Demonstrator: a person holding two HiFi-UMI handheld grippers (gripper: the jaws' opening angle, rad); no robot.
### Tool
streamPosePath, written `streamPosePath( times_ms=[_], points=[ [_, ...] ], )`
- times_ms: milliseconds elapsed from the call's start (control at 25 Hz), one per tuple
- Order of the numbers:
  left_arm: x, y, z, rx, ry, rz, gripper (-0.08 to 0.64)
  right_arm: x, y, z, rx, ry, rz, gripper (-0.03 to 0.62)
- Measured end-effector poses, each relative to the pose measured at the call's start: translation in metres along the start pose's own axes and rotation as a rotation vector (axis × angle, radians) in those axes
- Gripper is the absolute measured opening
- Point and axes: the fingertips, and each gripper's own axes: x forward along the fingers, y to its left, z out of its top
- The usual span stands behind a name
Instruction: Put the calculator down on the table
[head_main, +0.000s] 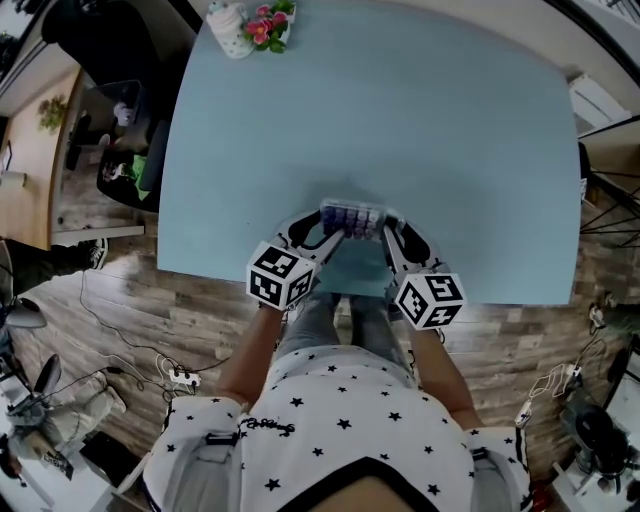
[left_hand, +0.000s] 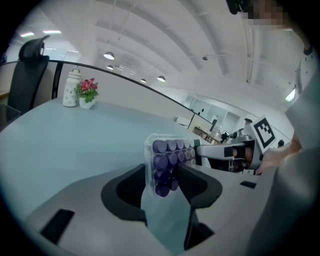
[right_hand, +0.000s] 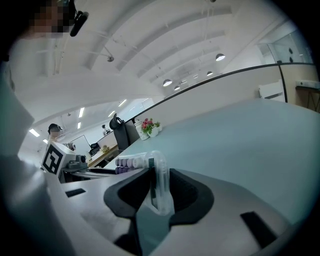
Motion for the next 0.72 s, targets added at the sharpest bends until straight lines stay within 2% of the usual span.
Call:
streamPosePath(
  times_ms=[720],
  points=[
    [0.006,0.010,-0.032,-0.028,0.130,0.048,0.213,0.013,-0.005,-0.032,0.001,0.109,-0.011,0.109]
  ],
)
